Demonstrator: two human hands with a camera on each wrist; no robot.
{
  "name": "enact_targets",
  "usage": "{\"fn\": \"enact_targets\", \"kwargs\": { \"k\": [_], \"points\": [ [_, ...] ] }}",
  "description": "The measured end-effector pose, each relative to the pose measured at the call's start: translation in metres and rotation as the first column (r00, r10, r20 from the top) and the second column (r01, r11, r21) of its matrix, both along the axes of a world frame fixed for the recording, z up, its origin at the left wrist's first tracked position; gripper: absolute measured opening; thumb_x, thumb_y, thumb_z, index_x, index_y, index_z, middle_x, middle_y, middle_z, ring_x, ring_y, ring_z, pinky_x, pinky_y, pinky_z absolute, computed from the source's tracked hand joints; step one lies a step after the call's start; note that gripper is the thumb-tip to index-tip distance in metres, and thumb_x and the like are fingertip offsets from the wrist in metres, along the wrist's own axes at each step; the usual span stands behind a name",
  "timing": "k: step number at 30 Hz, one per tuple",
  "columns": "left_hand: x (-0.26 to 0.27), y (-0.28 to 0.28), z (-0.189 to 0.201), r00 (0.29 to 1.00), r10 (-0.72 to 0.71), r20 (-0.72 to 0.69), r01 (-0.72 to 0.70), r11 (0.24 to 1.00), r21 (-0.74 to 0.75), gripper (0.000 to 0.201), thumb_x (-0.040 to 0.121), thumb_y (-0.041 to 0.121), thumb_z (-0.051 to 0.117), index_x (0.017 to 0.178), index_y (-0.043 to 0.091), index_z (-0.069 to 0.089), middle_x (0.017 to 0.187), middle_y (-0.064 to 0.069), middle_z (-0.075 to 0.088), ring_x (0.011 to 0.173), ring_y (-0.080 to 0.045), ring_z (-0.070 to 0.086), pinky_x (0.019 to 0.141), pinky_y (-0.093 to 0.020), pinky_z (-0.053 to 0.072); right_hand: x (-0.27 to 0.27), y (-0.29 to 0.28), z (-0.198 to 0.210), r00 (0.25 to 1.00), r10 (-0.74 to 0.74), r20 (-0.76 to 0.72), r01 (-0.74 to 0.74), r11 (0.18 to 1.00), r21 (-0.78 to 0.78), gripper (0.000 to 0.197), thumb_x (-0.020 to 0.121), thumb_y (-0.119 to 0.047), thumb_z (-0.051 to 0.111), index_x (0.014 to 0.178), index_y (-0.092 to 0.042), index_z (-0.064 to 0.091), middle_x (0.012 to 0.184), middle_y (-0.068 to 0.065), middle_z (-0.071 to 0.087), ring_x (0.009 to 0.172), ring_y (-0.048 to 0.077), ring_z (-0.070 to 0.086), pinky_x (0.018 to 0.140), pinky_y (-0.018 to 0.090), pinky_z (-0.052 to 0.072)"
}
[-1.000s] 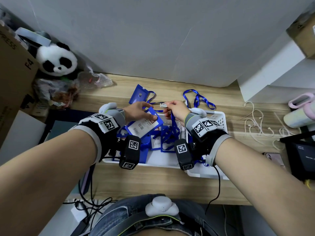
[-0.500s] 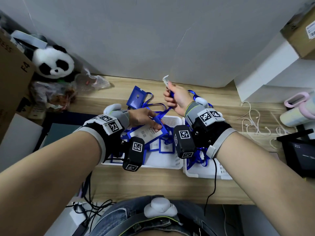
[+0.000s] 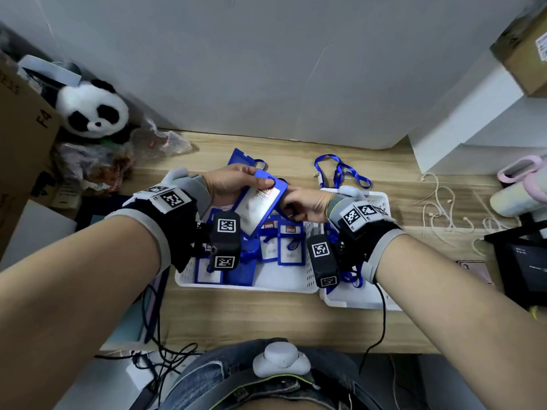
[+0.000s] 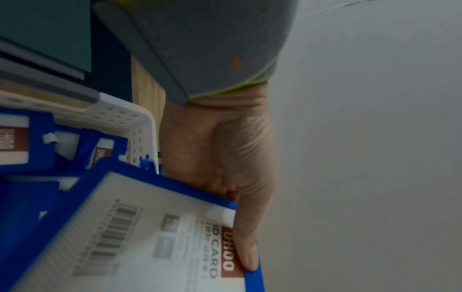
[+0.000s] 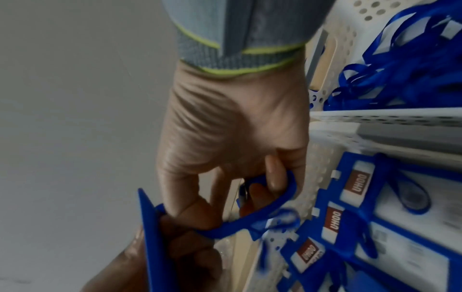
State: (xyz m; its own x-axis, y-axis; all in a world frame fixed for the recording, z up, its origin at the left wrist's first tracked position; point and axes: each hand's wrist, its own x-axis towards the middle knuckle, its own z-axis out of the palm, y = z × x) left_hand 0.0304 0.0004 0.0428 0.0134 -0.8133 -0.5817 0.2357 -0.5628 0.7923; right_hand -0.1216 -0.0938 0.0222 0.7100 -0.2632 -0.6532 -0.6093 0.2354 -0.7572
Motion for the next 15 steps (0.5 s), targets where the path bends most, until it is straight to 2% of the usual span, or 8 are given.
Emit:
{"fn": "enact_targets", "kwargs": {
  "k": [2,5,7,8,11,15],
  "points": [
    [-0.002,-0.004,0.003,1.000,0.010,0.009,-0.010,1.000,0.003,0.017,0.090,0.008,0.055,0.079,0.009,0.068,0.071,-0.005,0.071,0.059,-0.014,0.067,0.056,-0.024,0.056,0.001,-0.005,0.003,1.000,-0.010,-0.024,0.011,1.000,0.017,0.022,0.093,-0.004,0.040,0.082,-0.022,0.048,0.063,-0.001,0.037,0.048,0.006,0.028,0.034,0.012,0.016],
    [-0.005,-0.011,0.001,0.997,0.073,0.034,-0.073,0.997,0.008,0.006,0.087,0.010,0.059,0.087,0.009,0.065,0.071,-0.003,0.072,0.060,-0.013,0.068,0.058,-0.024,0.056,-0.001,-0.018,0.000,0.996,-0.067,-0.065,0.068,0.998,0.010,0.022,0.094,-0.027,0.046,0.073,-0.021,0.045,0.060,-0.004,0.037,0.040,0.003,0.029,0.036,0.014,0.014],
    [-0.008,-0.014,-0.001,0.987,0.141,0.078,-0.143,0.990,0.020,0.006,0.086,0.009,0.062,0.091,0.010,0.064,0.073,-0.002,0.072,0.061,-0.013,0.068,0.057,-0.025,0.057,-0.001,-0.025,-0.002,0.984,-0.166,-0.058,0.167,0.986,0.013,0.026,0.094,-0.029,0.048,0.070,-0.020,0.046,0.058,-0.005,0.038,0.043,0.005,0.029,0.036,0.015,0.016],
    [-0.010,-0.017,-0.003,0.975,0.193,0.112,-0.198,0.980,0.029,0.013,0.085,0.010,0.065,0.098,0.011,0.063,0.077,-0.004,0.072,0.061,-0.014,0.068,0.056,-0.025,0.057,-0.001,-0.030,-0.003,0.967,-0.252,-0.038,0.252,0.967,0.018,0.027,0.093,-0.026,0.048,0.068,-0.018,0.046,0.059,-0.003,0.039,0.045,0.007,0.030,0.035,0.015,0.017],
    [-0.017,-0.028,-0.012,0.907,0.348,0.239,-0.366,0.930,0.035,0.039,0.082,0.014,0.070,0.119,0.014,0.056,0.095,-0.009,0.065,0.068,-0.016,0.064,0.052,-0.024,0.057,-0.003,-0.047,-0.005,0.871,-0.490,0.043,0.491,0.871,-0.014,0.027,0.092,-0.016,0.046,0.065,-0.015,0.042,0.061,0.001,0.040,0.047,0.010,0.032,0.034,0.016,0.019],
    [-0.025,-0.049,-0.027,0.872,0.384,0.303,-0.422,0.904,0.070,0.047,0.084,0.021,0.069,0.127,0.013,0.051,0.105,-0.011,0.063,0.071,-0.015,0.062,0.065,-0.030,0.055,-0.007,-0.081,-0.003,0.679,-0.713,0.174,0.720,0.693,0.029,0.028,0.093,-0.011,0.042,0.065,-0.013,0.044,0.060,0.005,0.045,0.045,0.013,0.038,0.036,0.015,0.022]
  ]
}}
